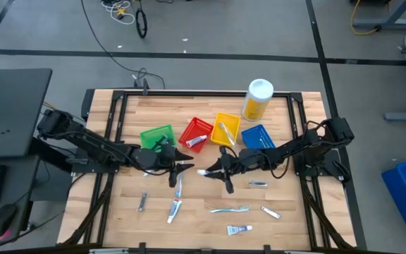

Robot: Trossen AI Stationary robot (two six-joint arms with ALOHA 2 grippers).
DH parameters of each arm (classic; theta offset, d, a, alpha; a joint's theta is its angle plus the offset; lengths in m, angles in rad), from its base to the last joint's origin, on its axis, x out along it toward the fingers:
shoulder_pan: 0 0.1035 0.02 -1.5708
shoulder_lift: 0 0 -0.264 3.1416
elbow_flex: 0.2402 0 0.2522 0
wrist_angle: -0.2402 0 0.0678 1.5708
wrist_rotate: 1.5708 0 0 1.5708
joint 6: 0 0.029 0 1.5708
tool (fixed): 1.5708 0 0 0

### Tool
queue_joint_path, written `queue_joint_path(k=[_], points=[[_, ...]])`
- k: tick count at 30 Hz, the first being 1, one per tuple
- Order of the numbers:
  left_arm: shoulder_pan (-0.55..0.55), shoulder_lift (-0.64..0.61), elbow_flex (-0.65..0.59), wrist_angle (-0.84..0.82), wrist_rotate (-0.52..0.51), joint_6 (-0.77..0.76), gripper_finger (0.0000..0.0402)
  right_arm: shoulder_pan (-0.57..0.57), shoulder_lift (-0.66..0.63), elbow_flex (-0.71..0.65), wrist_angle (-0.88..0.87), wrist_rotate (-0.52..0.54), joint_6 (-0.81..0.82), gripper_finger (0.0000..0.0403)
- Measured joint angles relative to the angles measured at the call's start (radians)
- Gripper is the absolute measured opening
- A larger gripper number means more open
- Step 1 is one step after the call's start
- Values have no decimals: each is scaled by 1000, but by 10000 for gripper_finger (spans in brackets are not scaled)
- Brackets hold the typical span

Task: Pick & Place Travel size toiletries
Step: Put the white toothpaste into the red bin

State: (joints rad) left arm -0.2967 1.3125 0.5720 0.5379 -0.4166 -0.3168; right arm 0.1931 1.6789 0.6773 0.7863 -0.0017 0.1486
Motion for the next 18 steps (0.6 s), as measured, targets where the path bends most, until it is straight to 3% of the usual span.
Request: queue_joint_path(k=[18], points=[[0, 0, 0, 32, -10, 0, 138, -56, 35, 121, -47, 1, -37, 82]])
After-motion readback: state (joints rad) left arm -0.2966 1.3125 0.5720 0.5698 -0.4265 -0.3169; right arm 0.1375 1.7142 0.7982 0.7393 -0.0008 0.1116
